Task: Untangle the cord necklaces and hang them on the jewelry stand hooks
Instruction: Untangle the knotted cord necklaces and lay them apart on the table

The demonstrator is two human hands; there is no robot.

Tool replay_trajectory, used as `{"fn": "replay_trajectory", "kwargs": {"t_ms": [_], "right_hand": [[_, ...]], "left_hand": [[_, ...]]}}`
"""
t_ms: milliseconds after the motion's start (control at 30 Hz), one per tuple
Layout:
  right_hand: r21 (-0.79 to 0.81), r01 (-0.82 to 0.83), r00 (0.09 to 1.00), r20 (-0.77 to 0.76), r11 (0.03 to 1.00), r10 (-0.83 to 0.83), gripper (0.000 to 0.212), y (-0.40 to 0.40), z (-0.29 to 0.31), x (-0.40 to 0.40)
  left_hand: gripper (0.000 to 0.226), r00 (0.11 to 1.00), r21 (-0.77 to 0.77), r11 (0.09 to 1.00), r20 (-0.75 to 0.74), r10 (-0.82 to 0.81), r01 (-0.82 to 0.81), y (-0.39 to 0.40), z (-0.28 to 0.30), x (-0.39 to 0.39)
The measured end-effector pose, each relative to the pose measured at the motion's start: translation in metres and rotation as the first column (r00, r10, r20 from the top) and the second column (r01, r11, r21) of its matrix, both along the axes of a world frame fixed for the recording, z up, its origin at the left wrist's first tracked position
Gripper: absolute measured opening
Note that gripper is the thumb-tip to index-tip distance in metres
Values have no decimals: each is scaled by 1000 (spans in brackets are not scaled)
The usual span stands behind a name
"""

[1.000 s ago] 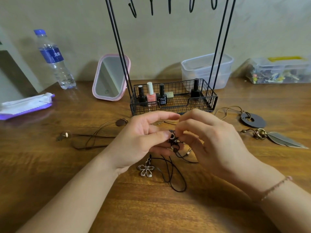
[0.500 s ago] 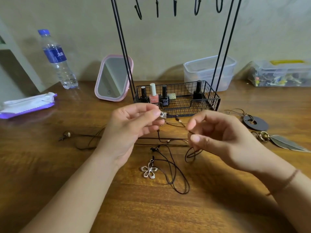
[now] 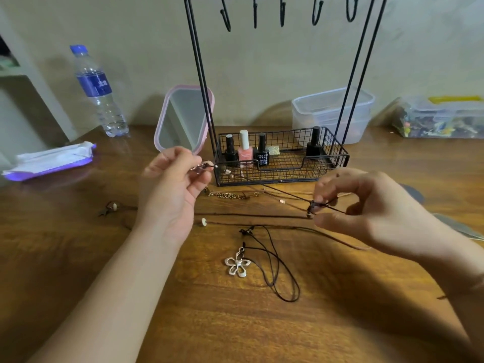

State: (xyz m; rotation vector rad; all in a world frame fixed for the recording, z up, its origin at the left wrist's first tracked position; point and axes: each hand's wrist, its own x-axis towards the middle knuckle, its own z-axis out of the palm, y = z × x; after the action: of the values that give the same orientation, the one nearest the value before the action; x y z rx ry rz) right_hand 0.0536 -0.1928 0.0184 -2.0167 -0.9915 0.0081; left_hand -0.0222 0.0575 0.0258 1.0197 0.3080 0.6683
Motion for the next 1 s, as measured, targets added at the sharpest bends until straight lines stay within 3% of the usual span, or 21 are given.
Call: {"fn": "replay_trajectory", "kwargs": {"t_ms": [133, 467, 533, 633, 767, 1000], "right_hand": [[2, 90, 995, 48, 996, -90, 35, -1, -4, 1], [113, 283, 915, 265, 952, -303, 23, 10, -8, -9], [82, 339, 876, 335, 937, -346, 30, 10, -10, -6], [-10, 354, 876, 355, 935, -327, 37, 12, -10, -8], [-16, 326, 893, 335, 945, -302, 41, 12, -7, -14], [-127, 311, 866, 446, 942, -225, 75, 15, -4, -25]], "left_hand": [[46, 998, -84, 995, 4, 58, -58, 6, 1, 3], [38, 993, 9, 993, 20, 119, -119, 2, -3, 4], [37, 995, 33, 995, 28, 95, -96, -1, -3, 4], [37, 999, 27, 999, 32, 31, -32, -4, -4, 5], [37, 998, -59, 996, 39, -57, 59, 0, -5, 6], [36, 991, -74, 990, 74, -115, 120, -5, -8, 8]]}}
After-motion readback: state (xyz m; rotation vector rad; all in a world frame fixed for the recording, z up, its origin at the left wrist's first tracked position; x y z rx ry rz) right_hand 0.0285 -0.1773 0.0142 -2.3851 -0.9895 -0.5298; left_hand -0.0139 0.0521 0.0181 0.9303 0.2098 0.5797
